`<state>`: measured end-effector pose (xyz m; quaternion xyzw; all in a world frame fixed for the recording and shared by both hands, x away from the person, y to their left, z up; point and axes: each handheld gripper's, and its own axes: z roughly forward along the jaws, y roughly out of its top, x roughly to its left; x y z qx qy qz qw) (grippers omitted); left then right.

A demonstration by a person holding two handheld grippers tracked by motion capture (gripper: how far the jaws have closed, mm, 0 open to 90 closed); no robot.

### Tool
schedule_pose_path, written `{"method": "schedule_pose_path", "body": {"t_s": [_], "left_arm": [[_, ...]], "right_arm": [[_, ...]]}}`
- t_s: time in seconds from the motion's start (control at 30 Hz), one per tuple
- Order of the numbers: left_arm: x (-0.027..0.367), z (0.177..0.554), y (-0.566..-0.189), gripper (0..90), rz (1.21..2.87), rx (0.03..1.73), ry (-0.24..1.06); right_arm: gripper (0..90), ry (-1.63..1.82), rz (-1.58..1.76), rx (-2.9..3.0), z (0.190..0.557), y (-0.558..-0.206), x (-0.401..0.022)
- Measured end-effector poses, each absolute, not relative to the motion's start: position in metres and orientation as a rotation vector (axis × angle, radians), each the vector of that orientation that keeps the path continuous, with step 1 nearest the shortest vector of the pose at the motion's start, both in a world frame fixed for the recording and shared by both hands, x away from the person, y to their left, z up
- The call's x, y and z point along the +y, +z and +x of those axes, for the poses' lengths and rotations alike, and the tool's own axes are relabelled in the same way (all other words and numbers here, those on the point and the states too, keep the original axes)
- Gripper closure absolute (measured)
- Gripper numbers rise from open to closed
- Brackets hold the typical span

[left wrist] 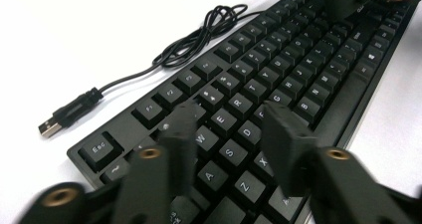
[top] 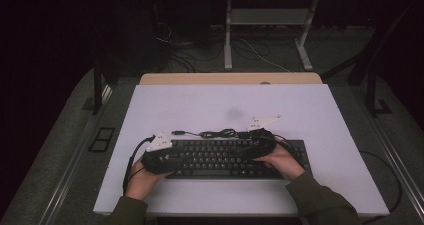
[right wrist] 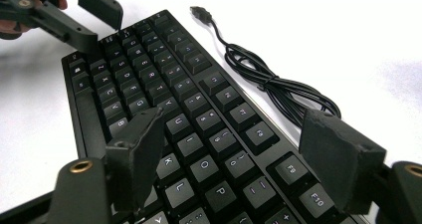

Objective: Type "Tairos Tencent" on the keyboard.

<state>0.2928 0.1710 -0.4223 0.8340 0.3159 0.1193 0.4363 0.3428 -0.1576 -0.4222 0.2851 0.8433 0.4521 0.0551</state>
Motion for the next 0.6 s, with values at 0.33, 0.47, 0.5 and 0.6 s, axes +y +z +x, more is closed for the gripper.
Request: {"method": "schedule_pose_path", "body": {"t_s": [0.33,0.47,0.5,0.6], "left_arm": [[0.1695,0.2954,-0.4257,88.6,2.111,0.803,0.262],[0.1688,0.2967,-0.4271,88.6,2.11,0.805,0.252],[0.1686,0.2969,-0.4275,88.6,2.109,0.804,0.249],[0.1672,0.2986,-0.4291,88.6,2.121,0.8,0.241]], "right_arm": [[25.7,1.365,0.87,2.563,0.3425,-0.4228,-0.1567],[25.7,1.364,0.868,2.561,0.3421,-0.4225,-0.1564],[25.7,1.364,0.869,2.562,0.342,-0.4224,-0.1564],[25.7,1.362,0.868,2.564,0.342,-0.4227,-0.1562]]}}
